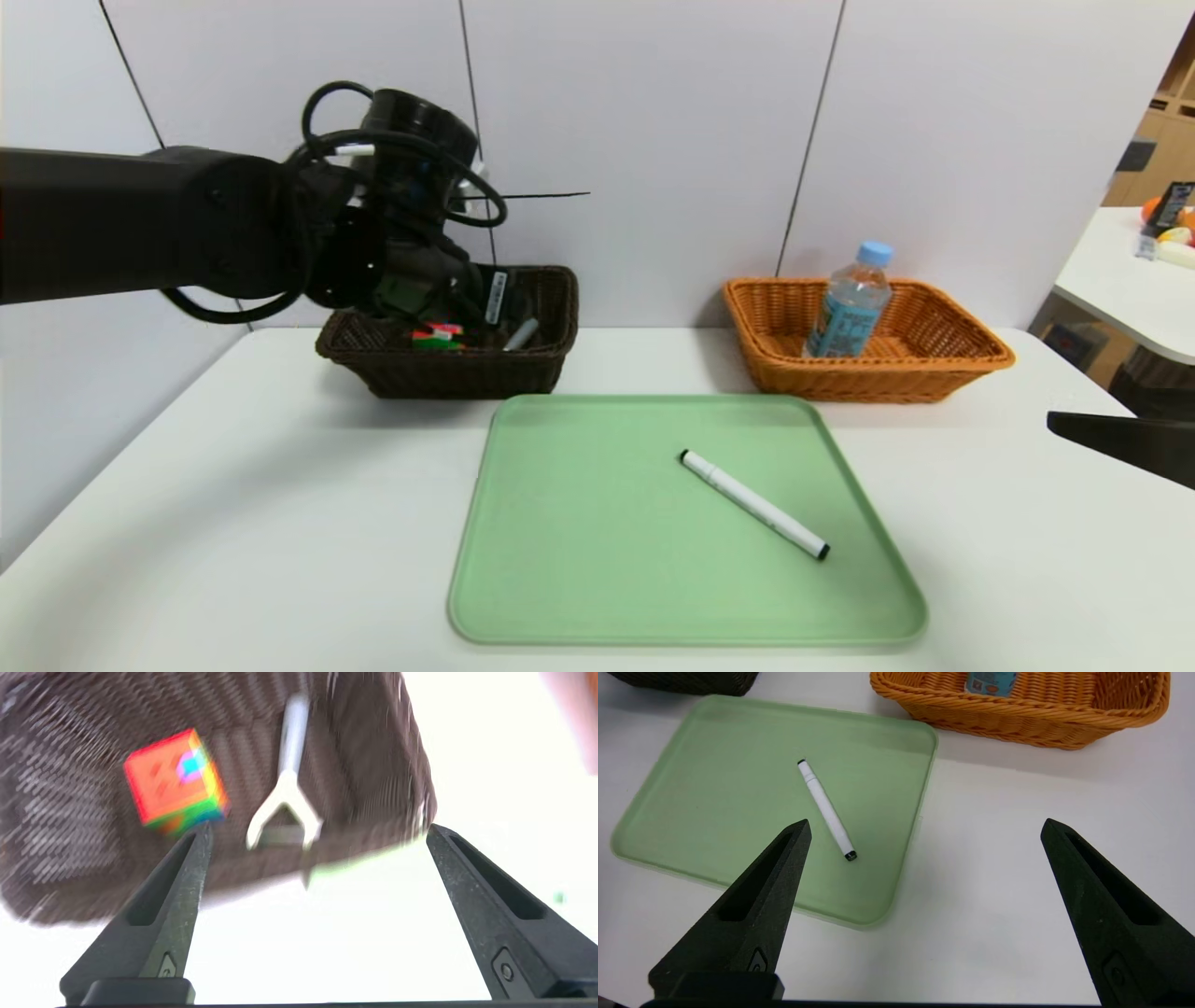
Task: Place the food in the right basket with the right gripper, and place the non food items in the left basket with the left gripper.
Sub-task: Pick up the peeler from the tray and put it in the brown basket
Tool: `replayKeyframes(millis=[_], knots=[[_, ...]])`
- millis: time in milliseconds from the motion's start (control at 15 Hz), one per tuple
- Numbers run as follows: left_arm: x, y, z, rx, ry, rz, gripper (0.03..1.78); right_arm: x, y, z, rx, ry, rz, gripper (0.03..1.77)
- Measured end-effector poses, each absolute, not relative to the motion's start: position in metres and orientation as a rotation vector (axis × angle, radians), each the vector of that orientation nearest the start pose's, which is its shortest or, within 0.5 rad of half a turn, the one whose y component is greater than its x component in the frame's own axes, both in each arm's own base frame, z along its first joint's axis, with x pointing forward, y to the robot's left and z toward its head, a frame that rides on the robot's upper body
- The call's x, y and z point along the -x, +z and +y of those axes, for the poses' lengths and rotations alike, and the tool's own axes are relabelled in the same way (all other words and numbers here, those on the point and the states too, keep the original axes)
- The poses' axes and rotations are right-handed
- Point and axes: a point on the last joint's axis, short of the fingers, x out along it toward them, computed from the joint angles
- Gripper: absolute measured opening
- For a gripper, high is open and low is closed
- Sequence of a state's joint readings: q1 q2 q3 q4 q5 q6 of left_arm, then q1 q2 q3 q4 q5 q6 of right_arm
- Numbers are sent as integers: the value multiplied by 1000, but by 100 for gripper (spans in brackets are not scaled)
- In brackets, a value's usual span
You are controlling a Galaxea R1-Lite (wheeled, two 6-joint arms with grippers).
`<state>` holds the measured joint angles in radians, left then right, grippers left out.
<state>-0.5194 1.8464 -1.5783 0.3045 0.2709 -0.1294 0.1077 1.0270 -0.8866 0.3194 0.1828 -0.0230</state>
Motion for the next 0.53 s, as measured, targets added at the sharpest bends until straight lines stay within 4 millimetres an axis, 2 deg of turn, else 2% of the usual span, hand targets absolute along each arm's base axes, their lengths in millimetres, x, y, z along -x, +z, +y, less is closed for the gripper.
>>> replayKeyframes(millis=[267, 533], knots=[[-252, 260, -145, -124, -226, 579, 165, -148, 268, 29, 75, 400, 622, 170], [-213, 266, -115, -22, -179, 562, 167, -193, 262, 50, 113, 503, 745, 170]])
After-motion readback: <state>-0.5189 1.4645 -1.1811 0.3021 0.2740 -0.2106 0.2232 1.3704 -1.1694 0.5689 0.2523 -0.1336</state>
